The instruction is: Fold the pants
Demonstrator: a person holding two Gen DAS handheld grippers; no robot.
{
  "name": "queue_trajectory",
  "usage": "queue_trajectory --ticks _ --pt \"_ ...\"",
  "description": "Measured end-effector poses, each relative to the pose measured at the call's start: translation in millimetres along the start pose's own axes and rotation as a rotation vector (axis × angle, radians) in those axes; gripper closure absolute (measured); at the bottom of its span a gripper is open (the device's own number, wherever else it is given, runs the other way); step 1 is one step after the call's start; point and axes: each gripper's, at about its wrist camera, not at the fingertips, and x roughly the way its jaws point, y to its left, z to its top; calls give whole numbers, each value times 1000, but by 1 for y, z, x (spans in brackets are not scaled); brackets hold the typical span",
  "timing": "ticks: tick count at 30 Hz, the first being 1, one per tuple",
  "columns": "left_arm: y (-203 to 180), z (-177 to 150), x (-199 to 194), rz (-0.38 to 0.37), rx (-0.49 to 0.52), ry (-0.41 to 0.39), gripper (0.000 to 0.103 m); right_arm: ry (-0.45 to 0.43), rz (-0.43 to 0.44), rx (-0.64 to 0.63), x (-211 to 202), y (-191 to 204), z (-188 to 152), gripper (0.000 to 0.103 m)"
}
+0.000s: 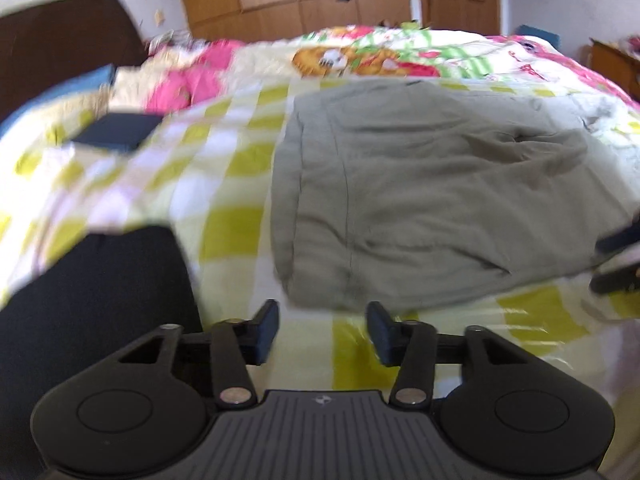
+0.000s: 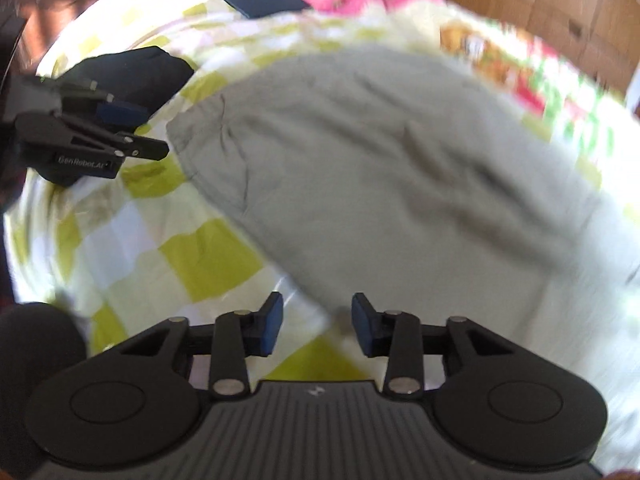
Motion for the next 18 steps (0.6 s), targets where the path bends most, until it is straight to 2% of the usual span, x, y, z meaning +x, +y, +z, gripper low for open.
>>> queue_trajectory --ticks 4,6,7,9,10,11,12,13,15,17,18 --pt "-6 11 12 -29 67 -44 19 -30 22 -85 15 14 15 45" --pt "-11 14 27 -29 92 -11 17 -17 14 -128 31 23 21 44" --pt "-13 14 37 -17 102 35 21 -9 9 -143 39 26 22 47" --pt "-11 12 43 -30 87 67 31 26 13 -116 53 27 29 54" --pt "-9 11 42 -28 73 71 35 39 43 -78 55 24 33 67" --pt "-6 11 40 -25 64 76 44 49 69 -52 54 22 36 75" --pt "-3 10 37 -25 55 82 47 57 85 -37 54 21 38 79" --pt "0 8 34 -24 46 93 55 65 98 -28 54 22 38 84" --pt "6 1 31 -27 33 119 60 74 126 -24 52 25 35 89" --pt "8 -5 27 -10 29 142 72 81 150 -17 51 30 34 90" --pt "9 -6 25 -5 28 149 73 82 165 -5 49 33 33 90"
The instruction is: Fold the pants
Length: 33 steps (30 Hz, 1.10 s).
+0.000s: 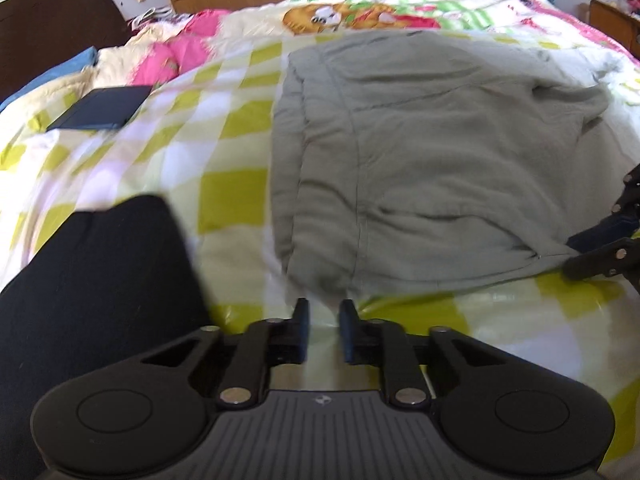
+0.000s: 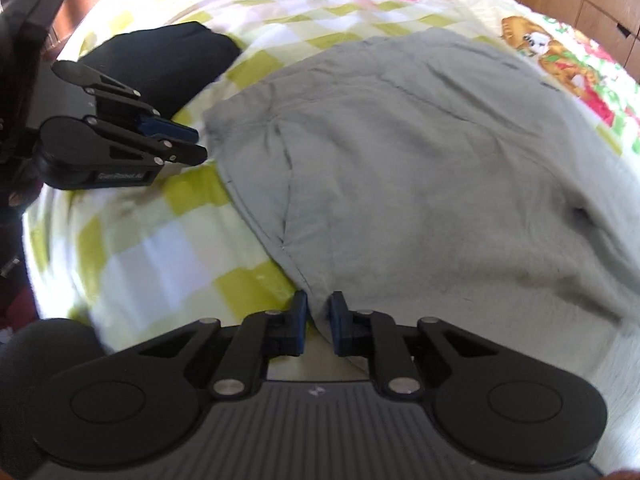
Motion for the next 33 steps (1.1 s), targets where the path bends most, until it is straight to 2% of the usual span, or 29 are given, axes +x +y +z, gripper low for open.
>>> queue_trajectory --ticks 4,6,7,11,14,19,22,24,27,31,33 --pt "1 -8 -11 32 4 16 73 -8 43 5 -5 15 -6 90" --pt "1 -12 -16 51 12 13 73 -25 31 3 -9 17 -10 88" --pt "1 -14 -19 62 12 9 73 -38 30 30 -13 13 -10 83" --pt "-2 -13 -37 81 -7 -6 73 -160 41 235 -51 -22 -30 67" --pt "-19 -6 -53 82 6 -58 73 -224 -61 412 -87 -73 -71 64" --pt "-82 22 -60 -31 60 -130 69 -266 -386 824 -157 -184 -191 62" --pt "-138 40 -50 -123 124 -140 66 -320 -506 1100 -192 -235 -271 60" --pt "-178 52 -41 -188 174 -129 65 -384 -526 1238 -207 -257 -312 60" --pt "-235 65 -34 -275 259 -110 65 -508 -462 1356 -213 -284 -346 56" --pt "-287 77 -30 -328 358 -105 64 -596 -439 1406 -197 -311 -354 55" --pt "-302 82 -29 -335 382 -97 62 -615 -420 1414 -189 -326 -347 66"
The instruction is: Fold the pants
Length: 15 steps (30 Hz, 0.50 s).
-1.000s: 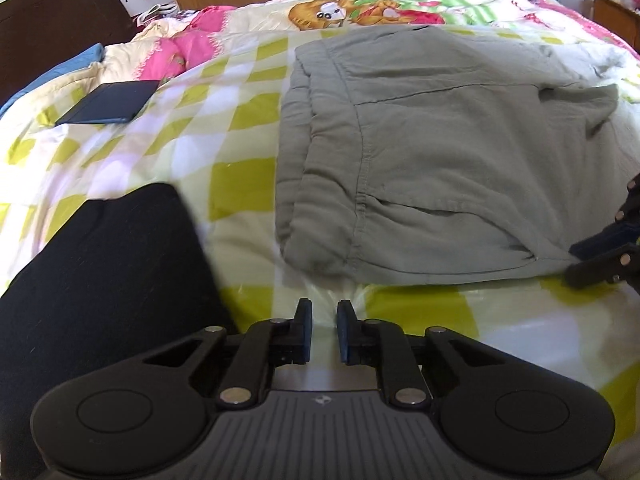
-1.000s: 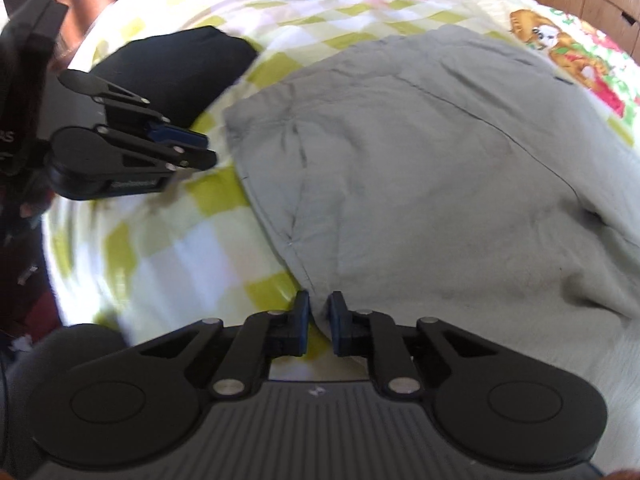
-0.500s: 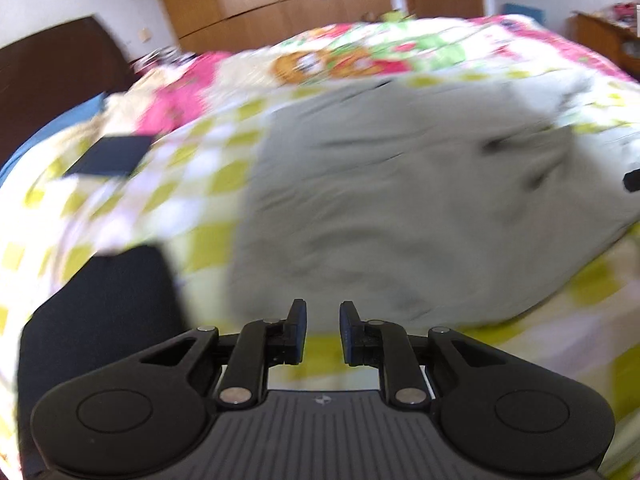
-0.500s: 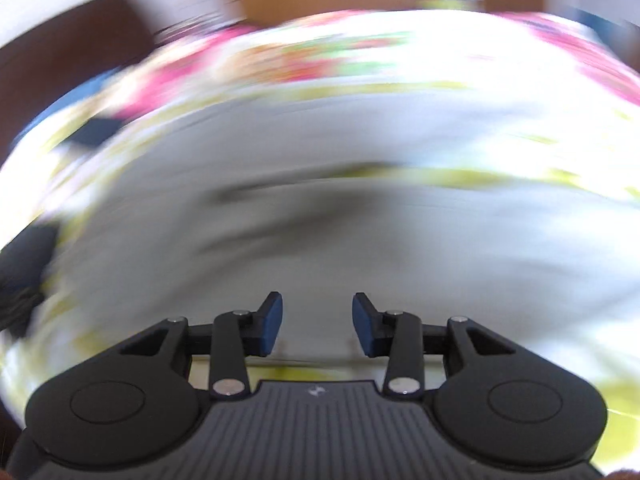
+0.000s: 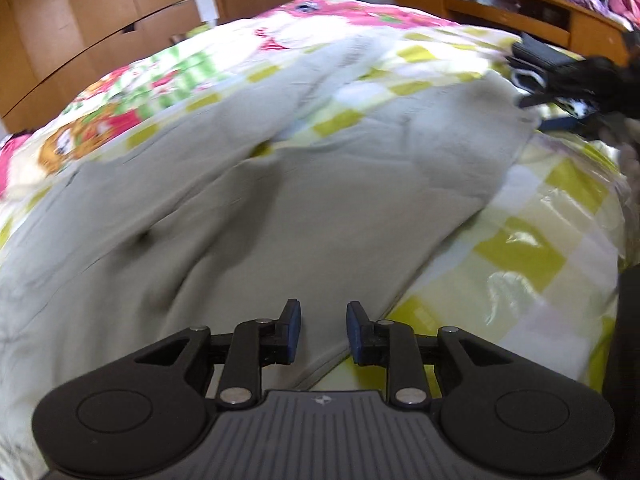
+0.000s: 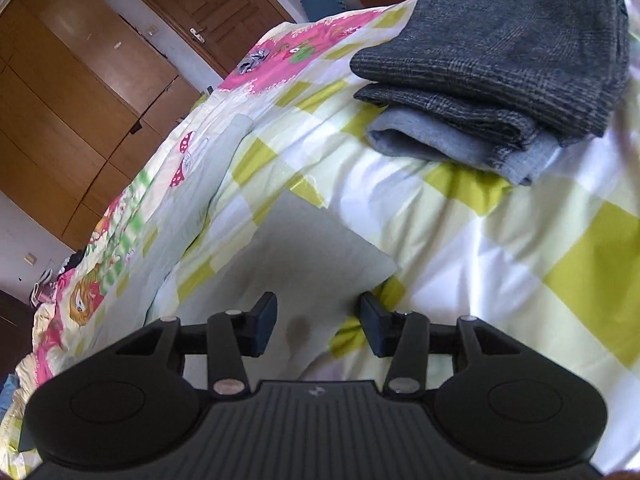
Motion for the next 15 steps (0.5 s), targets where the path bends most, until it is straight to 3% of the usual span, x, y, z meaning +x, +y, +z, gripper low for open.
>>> queue_trajectory --ticks 1,2,4,8,11,13,15 --pt "-2 4 3 1 5 7 62 10 7 4 7 2 4 89" --pt "-5 9 6 3 7 11 61 36 34 17 12 3 8 99" --pt "-8 16 9 5 5 14 61 62 120 55 2 4 13 99" --pt "-11 28 5 -6 -9 -25 59 -33 170 29 -47 -1 32 100" --pt "-16 28 7 -27 -18 -47 53 -60 33 -51 -61 -16 37 98" --pt "-20 25 15 -37 -15 -31 52 13 -77 -117 -52 -22 34 92" --pt "-19 19 18 -40 -17 -14 52 49 -127 -147 -52 -26 25 87"
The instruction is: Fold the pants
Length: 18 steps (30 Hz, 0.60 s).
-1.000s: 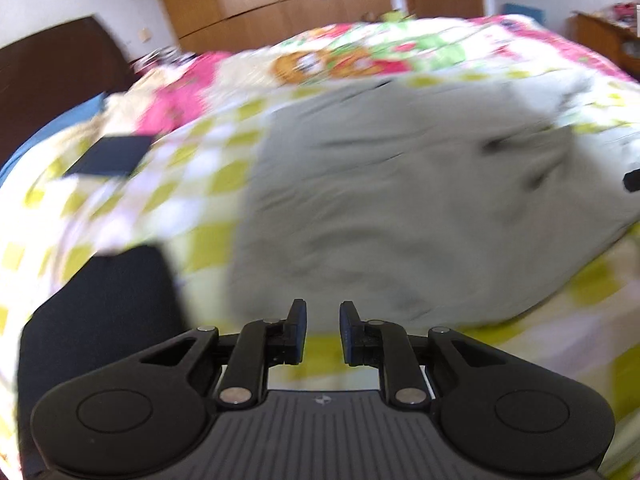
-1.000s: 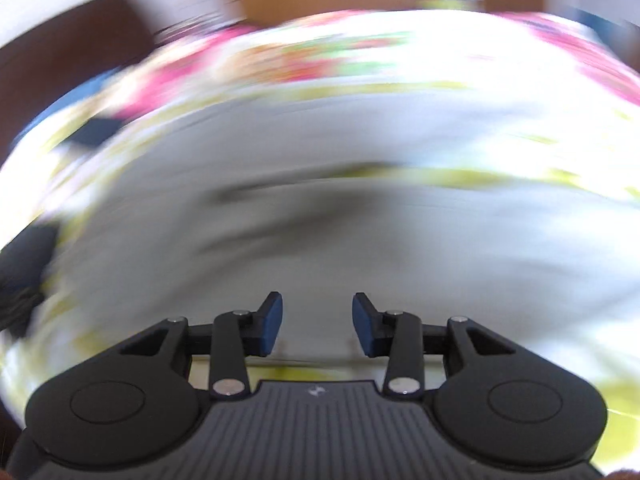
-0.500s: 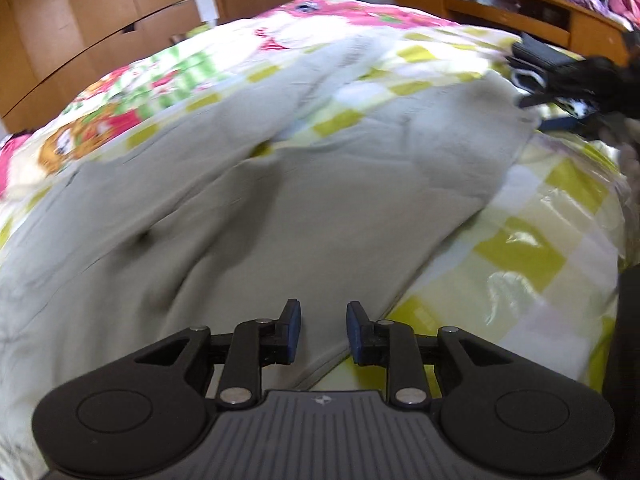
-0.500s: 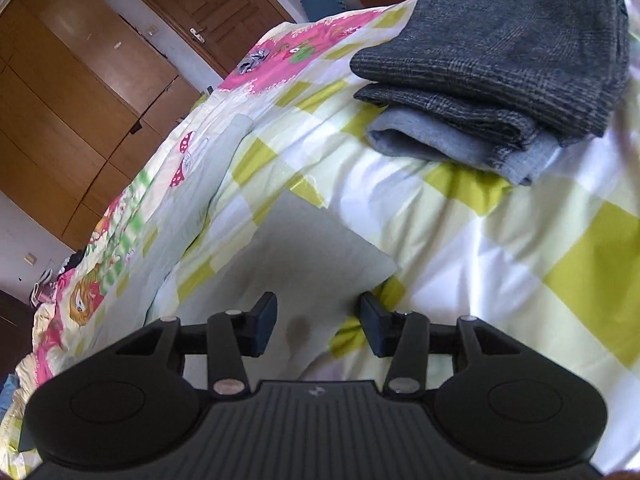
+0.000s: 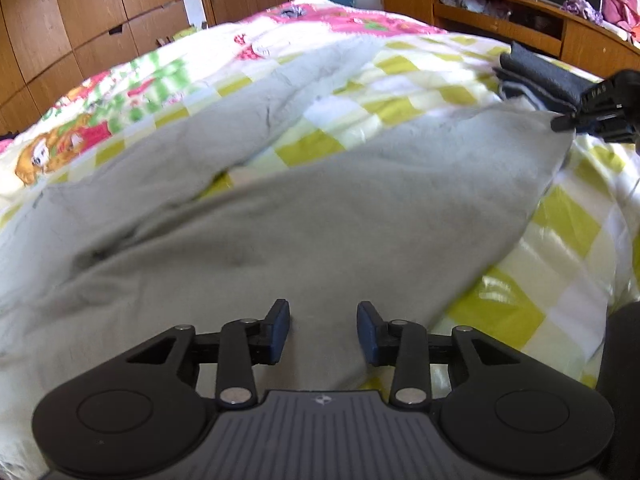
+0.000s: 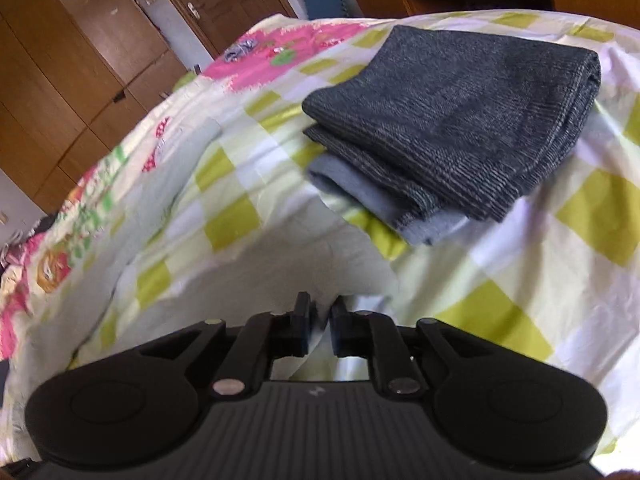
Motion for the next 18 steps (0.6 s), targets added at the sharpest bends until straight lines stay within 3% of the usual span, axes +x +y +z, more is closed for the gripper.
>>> queue_trajectory --ticks 2,4,7,12,16,18 --pt "6 -7 -6 21 -3 2 52 -21 -22 -15 -10 1 -3 71" --pt "20 -16 -16 36 -17 0 51 -78 -86 -39 -24 6 -1 61" --pt "45 -35 -28 87 -34 27 48 -152 -142 -119 -42 26 1 61" --pt "87 -62 -49 155 -71 44 48 -119 16 -327 -34 108 -1 61" --pt "132 -57 -70 232 -38 -25 47 2 198 -575 18 212 -6 60" --pt "165 -49 -72 291 -22 -52 38 57 268 -717 50 267 -11 59"
